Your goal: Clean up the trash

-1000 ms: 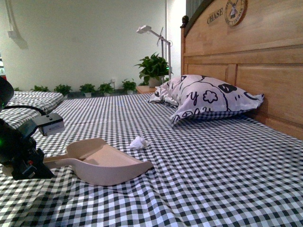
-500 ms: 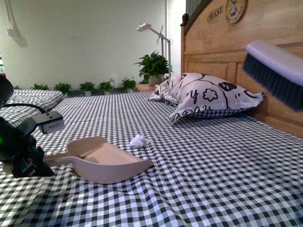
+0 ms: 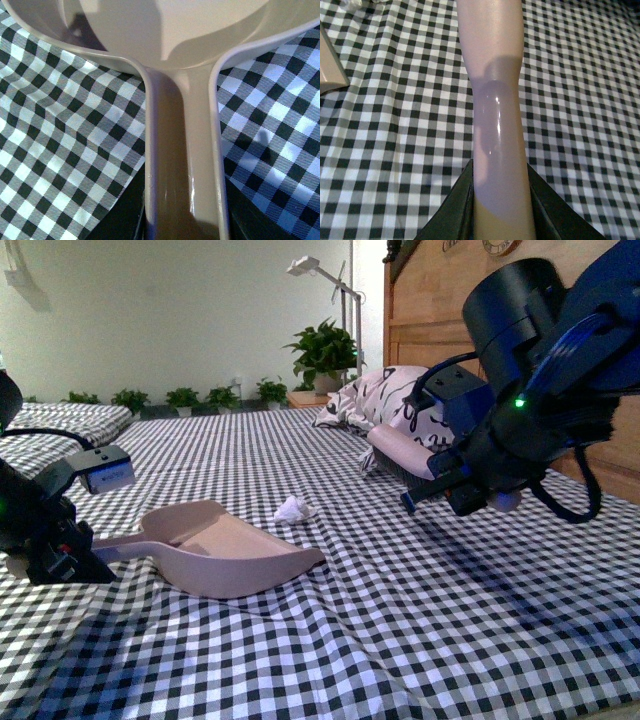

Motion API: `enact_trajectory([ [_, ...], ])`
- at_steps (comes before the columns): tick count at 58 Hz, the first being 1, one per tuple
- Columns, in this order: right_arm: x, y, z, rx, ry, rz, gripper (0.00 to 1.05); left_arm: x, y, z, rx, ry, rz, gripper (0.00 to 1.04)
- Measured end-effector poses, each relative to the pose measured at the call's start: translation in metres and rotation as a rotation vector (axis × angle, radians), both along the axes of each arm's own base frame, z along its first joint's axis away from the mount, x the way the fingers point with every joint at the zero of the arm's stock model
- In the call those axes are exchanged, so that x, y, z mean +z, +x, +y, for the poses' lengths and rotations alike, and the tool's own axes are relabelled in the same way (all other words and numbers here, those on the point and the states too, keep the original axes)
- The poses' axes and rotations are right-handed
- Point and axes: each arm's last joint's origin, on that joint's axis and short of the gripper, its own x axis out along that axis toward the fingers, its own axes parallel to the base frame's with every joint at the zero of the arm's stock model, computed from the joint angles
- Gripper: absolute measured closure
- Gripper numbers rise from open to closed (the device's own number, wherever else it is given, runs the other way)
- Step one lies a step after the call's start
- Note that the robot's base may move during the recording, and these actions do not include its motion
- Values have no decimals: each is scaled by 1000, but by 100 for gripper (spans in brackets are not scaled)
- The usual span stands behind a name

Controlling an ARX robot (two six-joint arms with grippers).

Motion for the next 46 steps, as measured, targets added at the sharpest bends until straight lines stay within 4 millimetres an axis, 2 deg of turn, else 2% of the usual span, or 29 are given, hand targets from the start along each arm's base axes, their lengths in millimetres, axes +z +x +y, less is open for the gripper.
enact_trajectory([
  [20, -28, 50, 20, -13, -69, -19, 84, 0, 0, 0, 0, 0, 0, 78],
  [33, -67, 77, 33, -24, -109, 15, 84, 0, 0, 0, 0, 0, 0, 78],
  [46, -90, 97, 54, -10, -166, 60, 84, 0, 0, 0, 0, 0, 0, 78],
])
